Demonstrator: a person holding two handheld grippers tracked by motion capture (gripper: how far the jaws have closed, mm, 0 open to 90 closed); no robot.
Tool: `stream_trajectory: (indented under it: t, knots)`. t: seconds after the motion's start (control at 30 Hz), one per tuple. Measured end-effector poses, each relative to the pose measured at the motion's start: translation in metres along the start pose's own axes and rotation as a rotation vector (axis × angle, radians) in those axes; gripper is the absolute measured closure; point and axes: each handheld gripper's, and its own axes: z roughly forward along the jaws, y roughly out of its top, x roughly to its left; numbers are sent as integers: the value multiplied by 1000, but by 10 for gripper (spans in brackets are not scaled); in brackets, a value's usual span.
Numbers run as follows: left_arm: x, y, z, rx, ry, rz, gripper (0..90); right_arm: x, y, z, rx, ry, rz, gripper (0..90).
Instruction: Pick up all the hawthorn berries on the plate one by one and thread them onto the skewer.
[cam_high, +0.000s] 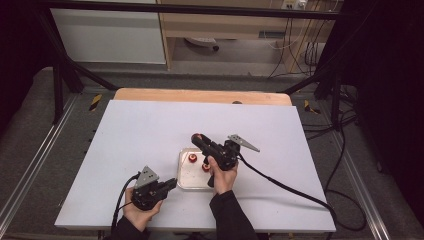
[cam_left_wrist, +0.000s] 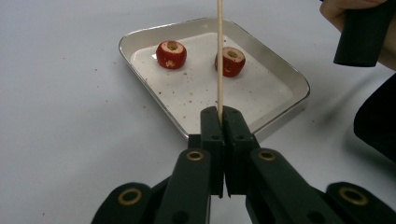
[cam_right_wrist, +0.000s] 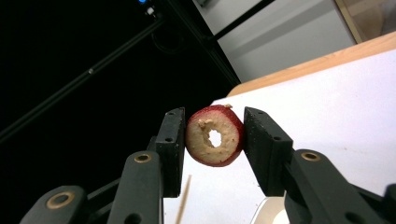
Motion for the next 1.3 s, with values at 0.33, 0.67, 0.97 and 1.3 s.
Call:
stream_trajectory:
  t: [0.33,0.67,0.97,1.3]
  knots:
    - [-6,2,7,-19,-4,-15,881,-1,-5,2,-75,28,25,604]
    - [-8,3,9,-37,2,-30,881,-2,-14,4,-120,49,56,604]
    - [-8,3,10,-41,2,-41,881,-2,-17,5,-122,56,60,604]
    - [-9,4,11,-48,3,-82,881,-2,-25,5,-112,60,61,605]
